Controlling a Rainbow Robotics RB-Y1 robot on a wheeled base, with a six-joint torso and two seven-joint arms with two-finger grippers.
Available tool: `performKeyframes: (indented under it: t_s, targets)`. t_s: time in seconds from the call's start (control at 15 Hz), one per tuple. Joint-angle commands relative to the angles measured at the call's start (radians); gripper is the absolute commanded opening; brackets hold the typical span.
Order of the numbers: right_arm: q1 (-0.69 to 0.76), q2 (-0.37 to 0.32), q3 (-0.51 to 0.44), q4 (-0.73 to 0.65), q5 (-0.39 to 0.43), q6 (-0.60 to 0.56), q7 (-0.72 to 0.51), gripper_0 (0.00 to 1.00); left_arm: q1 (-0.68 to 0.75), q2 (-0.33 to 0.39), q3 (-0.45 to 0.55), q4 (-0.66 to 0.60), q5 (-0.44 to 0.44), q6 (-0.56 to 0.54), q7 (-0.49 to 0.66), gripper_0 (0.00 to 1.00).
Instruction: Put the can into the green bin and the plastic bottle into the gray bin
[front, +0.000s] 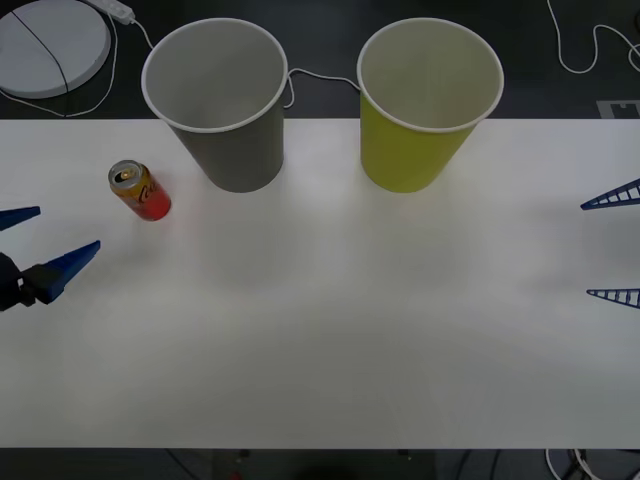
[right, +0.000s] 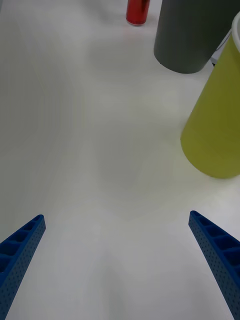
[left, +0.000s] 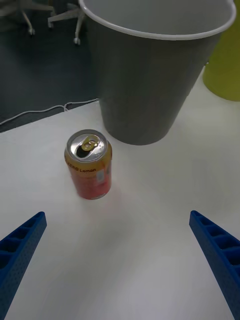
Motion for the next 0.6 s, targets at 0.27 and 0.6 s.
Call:
performKeyframes:
  t_s: [0.27, 0.6]
  targets:
    - [0.0, 0.0, 0.0, 0.0, 0.0, 0.0, 0.0, 1.0, 0.018, 0.0, -0.188, 0.0, -0.036, 0.368, -0.014, 1.0]
    - [0.0, 0.0, 0.0, 0.0, 0.0, 0.0, 0.0, 1.0, -0.014, 0.0, -0.356, 0.006, -0.085, 0.598, -0.023, 1.0]
